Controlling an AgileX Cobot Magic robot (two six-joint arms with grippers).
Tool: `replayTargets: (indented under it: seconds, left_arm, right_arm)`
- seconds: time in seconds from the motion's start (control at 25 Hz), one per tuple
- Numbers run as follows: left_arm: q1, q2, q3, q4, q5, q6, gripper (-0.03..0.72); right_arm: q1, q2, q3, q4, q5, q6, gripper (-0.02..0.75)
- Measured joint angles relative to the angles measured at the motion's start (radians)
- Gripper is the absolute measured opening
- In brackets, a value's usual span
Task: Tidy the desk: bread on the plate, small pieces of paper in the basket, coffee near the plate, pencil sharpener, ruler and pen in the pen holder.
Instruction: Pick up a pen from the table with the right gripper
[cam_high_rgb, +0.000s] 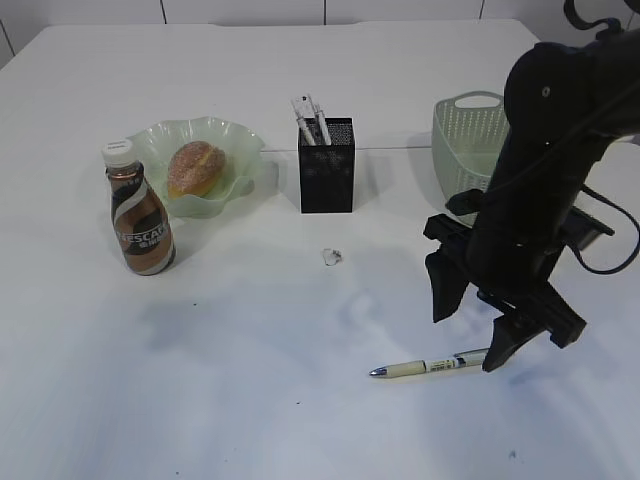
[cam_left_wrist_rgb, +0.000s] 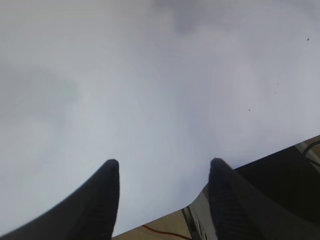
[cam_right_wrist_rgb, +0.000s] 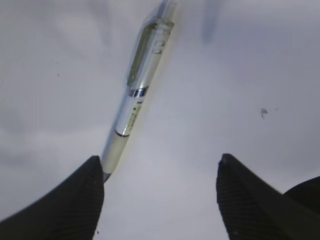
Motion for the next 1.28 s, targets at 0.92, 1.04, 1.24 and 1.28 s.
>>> replayTargets:
  seconds: [0.92, 1.04, 1.24, 1.28]
  left_arm:
    - [0.000, 0.000, 0.000, 0.000, 0.000, 0.001, 0.401]
    - [0.000, 0.000, 0.000, 0.000, 0.000, 0.001, 0.401]
    - [0.000, 0.000, 0.000, 0.000, 0.000, 0.001, 0.401]
    - [0.000, 0.000, 0.000, 0.000, 0.000, 0.001, 0.401]
  right_arm:
    - [0.000, 0.027, 0.000, -0.017, -0.164, 0.000, 0.545]
    - [0.000, 0.029, 0.000, -0.004, -0.165, 0.000, 0.545]
    - [0.000, 0.029, 0.000, -0.012, -0.166, 0.000, 0.546]
    - [0.000, 0.032, 0.000, -0.012, -0.166, 0.000, 0.545]
